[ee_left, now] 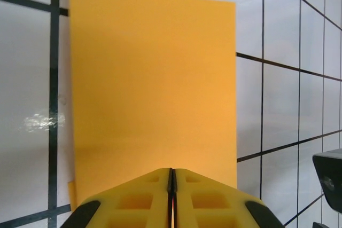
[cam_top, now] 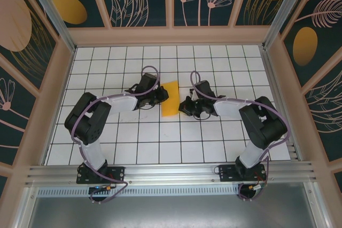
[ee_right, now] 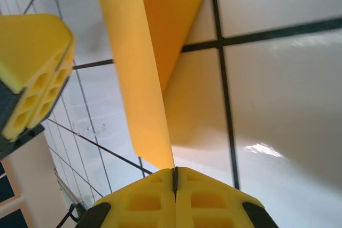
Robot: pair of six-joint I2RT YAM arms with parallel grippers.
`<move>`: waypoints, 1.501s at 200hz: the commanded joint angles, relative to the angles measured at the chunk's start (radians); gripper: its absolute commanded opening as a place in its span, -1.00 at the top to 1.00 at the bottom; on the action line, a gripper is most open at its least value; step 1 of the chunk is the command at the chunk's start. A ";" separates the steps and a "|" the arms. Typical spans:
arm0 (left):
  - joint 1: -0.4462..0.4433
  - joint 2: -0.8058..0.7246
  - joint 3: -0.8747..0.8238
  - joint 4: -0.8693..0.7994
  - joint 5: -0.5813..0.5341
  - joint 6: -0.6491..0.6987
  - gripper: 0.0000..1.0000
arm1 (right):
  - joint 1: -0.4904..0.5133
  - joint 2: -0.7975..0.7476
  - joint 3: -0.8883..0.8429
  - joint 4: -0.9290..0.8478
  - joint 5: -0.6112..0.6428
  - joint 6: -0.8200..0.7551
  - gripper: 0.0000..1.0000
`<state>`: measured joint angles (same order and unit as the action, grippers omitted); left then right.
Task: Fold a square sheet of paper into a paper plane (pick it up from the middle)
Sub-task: Third fold the triangle at the center of the table.
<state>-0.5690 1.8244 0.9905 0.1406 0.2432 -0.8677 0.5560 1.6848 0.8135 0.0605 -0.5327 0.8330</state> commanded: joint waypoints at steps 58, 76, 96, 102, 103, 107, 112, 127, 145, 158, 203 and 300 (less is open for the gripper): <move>0.021 0.108 0.127 -0.102 -0.131 0.118 0.76 | -0.003 0.048 0.084 -0.131 -0.023 -0.078 1.00; 0.028 0.139 0.146 -0.109 -0.130 0.132 0.78 | -0.003 0.051 0.088 -0.141 -0.024 -0.084 1.00; 0.028 0.166 0.152 -0.114 -0.125 0.137 0.80 | -0.003 0.060 0.092 -0.130 -0.027 -0.080 1.00; 0.028 0.173 0.152 -0.120 -0.123 0.138 0.80 | -0.004 0.064 0.096 -0.129 -0.028 -0.079 1.00; 0.028 0.174 0.152 -0.120 -0.123 0.137 0.80 | -0.003 0.064 0.098 -0.127 -0.028 -0.079 1.00; 0.029 0.178 0.151 -0.122 -0.123 0.138 0.81 | -0.003 0.068 0.100 -0.124 -0.026 -0.079 1.00; 0.028 0.183 0.149 -0.124 -0.121 0.139 0.82 | -0.003 0.070 0.102 -0.117 -0.024 -0.076 1.00; 0.027 0.198 0.148 -0.130 -0.113 0.139 0.84 | -0.004 0.081 0.120 -0.106 -0.024 -0.069 1.00; 0.029 0.206 0.142 -0.130 -0.105 0.137 0.85 | -0.004 0.103 0.145 -0.084 -0.029 -0.046 1.00; 0.028 0.205 0.141 -0.130 -0.104 0.135 0.85 | -0.004 0.117 0.170 -0.072 -0.023 -0.033 1.00; 0.029 0.204 0.129 -0.127 -0.103 0.133 0.85 | -0.003 0.168 0.226 0.014 -0.031 -0.004 1.00; 0.028 0.139 0.146 -0.120 -0.076 0.132 0.84 | 0.013 0.279 0.309 -0.012 -0.023 -0.071 1.00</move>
<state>-0.5411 1.9945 1.1320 0.0566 0.1379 -0.7513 0.5587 1.9430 1.0824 0.0582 -0.5507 0.8055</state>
